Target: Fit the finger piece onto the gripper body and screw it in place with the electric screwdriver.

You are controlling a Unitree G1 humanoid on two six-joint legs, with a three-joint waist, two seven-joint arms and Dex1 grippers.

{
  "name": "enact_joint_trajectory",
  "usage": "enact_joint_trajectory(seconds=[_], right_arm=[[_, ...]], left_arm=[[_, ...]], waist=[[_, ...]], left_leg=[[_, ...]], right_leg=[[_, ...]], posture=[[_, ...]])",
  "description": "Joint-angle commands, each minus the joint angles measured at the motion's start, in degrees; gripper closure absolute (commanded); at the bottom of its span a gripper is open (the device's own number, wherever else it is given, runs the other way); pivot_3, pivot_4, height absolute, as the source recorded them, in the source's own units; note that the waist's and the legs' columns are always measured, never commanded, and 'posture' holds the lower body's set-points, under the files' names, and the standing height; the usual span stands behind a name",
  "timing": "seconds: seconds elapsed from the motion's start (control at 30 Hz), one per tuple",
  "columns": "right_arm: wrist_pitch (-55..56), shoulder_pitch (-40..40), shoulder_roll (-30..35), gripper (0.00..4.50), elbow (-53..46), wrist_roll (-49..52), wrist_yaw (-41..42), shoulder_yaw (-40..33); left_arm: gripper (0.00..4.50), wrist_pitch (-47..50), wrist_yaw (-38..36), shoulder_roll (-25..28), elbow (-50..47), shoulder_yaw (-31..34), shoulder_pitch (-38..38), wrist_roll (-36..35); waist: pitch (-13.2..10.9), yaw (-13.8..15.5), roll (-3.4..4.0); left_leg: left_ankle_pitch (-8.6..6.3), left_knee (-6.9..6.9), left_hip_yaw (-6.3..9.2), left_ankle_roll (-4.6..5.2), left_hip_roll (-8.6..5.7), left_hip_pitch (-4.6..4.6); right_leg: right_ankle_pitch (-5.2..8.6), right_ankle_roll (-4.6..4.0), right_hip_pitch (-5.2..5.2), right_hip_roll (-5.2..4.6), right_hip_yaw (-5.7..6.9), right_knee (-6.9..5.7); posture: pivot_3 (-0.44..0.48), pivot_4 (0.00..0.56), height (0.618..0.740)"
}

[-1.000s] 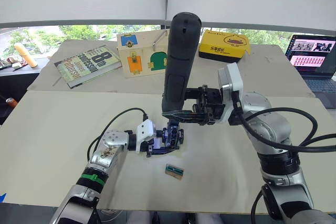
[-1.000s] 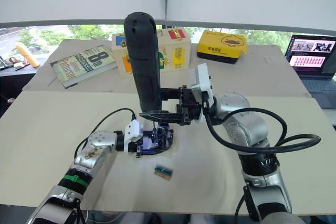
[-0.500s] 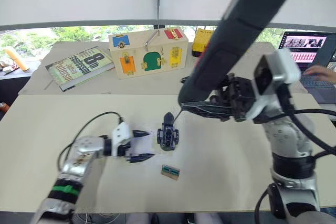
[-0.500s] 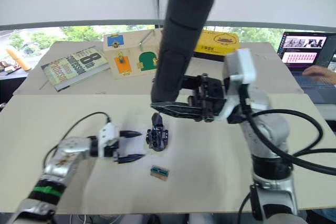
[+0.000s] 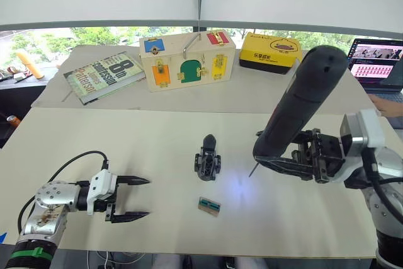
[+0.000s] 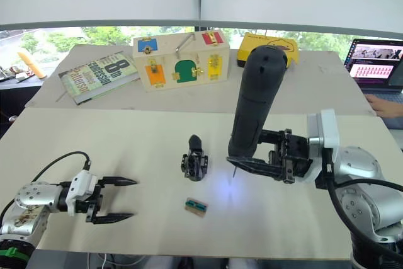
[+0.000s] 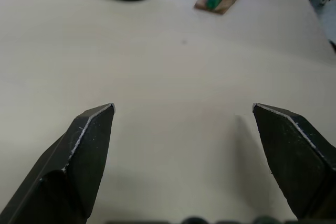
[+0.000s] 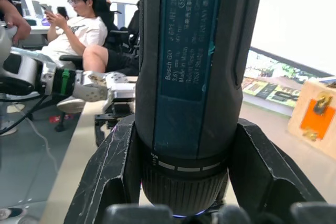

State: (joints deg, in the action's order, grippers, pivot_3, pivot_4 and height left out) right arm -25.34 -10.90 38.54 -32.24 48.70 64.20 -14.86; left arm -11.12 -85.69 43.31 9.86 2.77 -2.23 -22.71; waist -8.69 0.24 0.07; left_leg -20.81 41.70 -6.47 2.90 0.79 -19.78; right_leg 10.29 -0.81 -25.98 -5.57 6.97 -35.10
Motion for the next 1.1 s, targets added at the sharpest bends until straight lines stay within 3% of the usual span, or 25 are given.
enact_joint_trajectory(seconds=[0.03, 0.23, 0.5, 0.83, 1.1], right_arm=[[1.22, -3.05, -3.19, 2.58, -4.85, 2.08, -3.01, 4.55], [2.40, -3.18, -7.23, 2.58, -6.03, -1.38, -3.41, 13.81], [6.37, -5.02, -10.03, 2.58, -1.76, -8.37, -0.32, 22.10], [10.53, -3.48, -11.13, 2.58, 1.34, -13.14, 0.24, 24.49], [11.27, -2.32, -11.16, 2.58, 1.77, -14.64, 0.08, 25.47]], left_arm=[[0.07, 2.56, 5.07, -2.54, -8.03, -4.20, -0.39, 2.56], [0.07, 8.92, 10.26, -5.42, -17.69, -11.22, 0.70, 5.03], [0.07, 12.14, 15.00, -9.45, -18.58, -17.91, -1.90, 8.69], [0.07, 11.45, 15.25, -11.27, -14.31, -23.00, -4.13, 11.47], [0.07, 10.66, 15.24, -11.20, -12.36, -23.67, -4.65, 12.05]], waist=[[0.00, -0.15, 0.00], [-0.01, -0.19, -0.05], [-0.01, 0.02, -0.05], [0.00, 0.37, -0.05], [0.00, 0.43, -0.04]], left_leg=[[0.00, 0.00, -0.01, -0.01, 0.00, 0.04], [0.01, -0.01, 0.00, -0.02, 0.03, 0.03], [0.02, 0.05, -0.01, -0.02, -0.01, 0.04], [0.03, 0.06, -0.01, -0.02, -0.02, 0.10], [0.02, 0.05, 0.11, -0.02, 0.01, 0.61]], right_leg=[[0.00, 0.00, 0.01, 0.03, -0.03, -0.01], [-0.01, -0.02, 0.00, 0.20, -0.09, 0.00], [-0.01, -0.02, 0.02, 0.21, -0.13, -0.02], [-0.01, -0.01, 0.10, 0.24, -0.12, -0.02], [0.03, 0.03, 0.75, 0.17, -0.11, 0.08]], posture=[[0.000, 0.150, 0.740], [0.000, 0.150, 0.740], [0.000, 0.150, 0.740], [0.000, 0.150, 0.740], [0.000, 0.150, 0.740]])
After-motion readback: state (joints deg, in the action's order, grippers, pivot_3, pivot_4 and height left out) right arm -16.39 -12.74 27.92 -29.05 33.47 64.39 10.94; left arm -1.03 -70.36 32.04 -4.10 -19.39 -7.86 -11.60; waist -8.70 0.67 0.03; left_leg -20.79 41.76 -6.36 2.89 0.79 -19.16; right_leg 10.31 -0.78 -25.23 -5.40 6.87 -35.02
